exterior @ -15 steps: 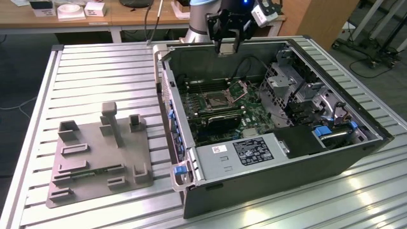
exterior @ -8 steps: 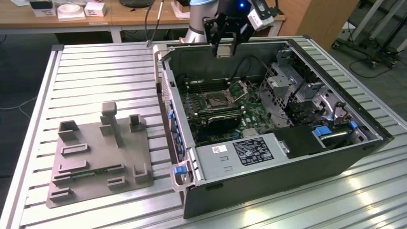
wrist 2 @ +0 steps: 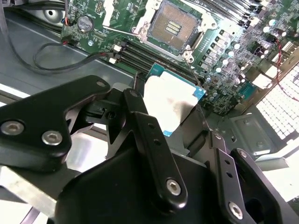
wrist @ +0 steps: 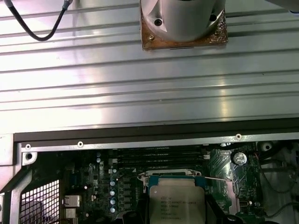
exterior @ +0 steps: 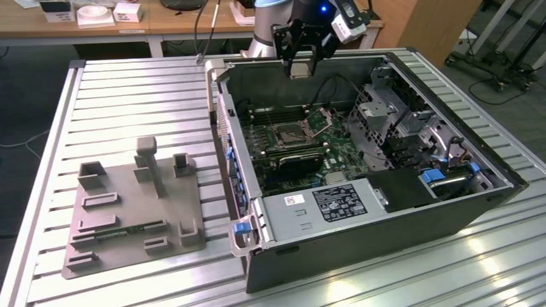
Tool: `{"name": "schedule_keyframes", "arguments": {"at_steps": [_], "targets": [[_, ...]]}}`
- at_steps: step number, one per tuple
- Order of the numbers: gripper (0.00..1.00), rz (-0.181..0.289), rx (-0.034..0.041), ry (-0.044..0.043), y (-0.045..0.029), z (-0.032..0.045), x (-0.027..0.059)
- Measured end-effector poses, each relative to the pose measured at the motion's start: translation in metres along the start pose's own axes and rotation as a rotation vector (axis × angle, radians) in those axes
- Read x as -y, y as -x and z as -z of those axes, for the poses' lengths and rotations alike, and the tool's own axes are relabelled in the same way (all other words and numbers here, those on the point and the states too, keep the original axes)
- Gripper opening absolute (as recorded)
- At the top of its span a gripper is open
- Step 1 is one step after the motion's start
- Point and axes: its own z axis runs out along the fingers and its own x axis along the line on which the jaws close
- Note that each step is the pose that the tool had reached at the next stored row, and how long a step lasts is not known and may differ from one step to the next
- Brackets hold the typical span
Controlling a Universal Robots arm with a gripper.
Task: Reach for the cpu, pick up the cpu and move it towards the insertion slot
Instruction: 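Pick up the cpu and move it towards the insertion slot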
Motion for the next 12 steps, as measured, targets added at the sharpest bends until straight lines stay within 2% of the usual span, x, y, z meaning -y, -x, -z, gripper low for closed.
{"name": "schedule_keyframes", "arguments": {"at_steps": [12], "targets": [[0.55,0.0,-0.0004,0.0064,0.0,0.0,0.0]]}}
